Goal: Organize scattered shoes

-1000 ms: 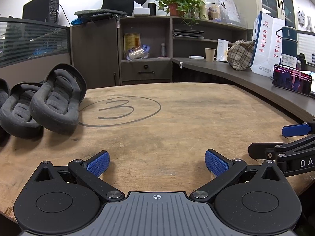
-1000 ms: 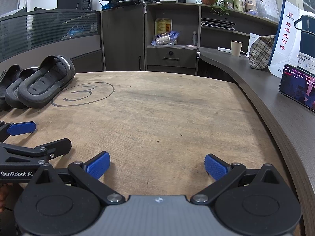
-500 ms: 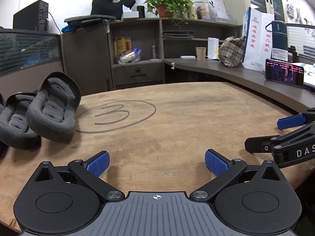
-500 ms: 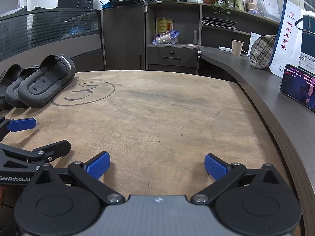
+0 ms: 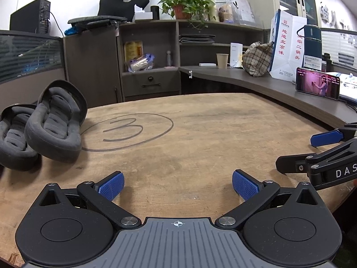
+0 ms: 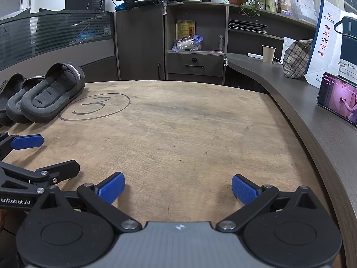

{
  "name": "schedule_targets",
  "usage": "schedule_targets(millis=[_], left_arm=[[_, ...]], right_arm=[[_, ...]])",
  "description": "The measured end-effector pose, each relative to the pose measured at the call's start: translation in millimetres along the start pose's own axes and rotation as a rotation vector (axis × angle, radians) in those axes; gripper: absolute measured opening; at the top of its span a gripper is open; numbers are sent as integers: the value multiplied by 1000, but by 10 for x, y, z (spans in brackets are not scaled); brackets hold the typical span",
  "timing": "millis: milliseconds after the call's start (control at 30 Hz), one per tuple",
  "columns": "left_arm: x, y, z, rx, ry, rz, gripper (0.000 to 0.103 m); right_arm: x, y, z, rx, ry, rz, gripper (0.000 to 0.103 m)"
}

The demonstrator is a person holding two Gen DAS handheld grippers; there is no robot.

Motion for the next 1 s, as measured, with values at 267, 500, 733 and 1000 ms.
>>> schedule_targets(millis=[267,500,733,1000], left_arm=[[-64,21,12,15,27,46,103],[-31,24,-8,3,37,36,103],[230,-148,-199,-29,129,-25,103],[577,-625,-531,57,222,-157,103]], right_arm=[[-12,1,-7,2,-3,5,103],[16,0,2,-2,-9,-12,103],[312,-26,44,-59,-104,-51,103],[677,-806,124,-225,-128,-182,103]])
Point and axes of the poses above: each gripper's, at about its wrist camera, not at the fingertips, and y roughly against the way its jaws point, z to its right, x to its top, the point moved 4 cm from there along -y, roughly the way its jaws point, and after that the axes turned 13 degrees about -x, right-handed, at the moved point
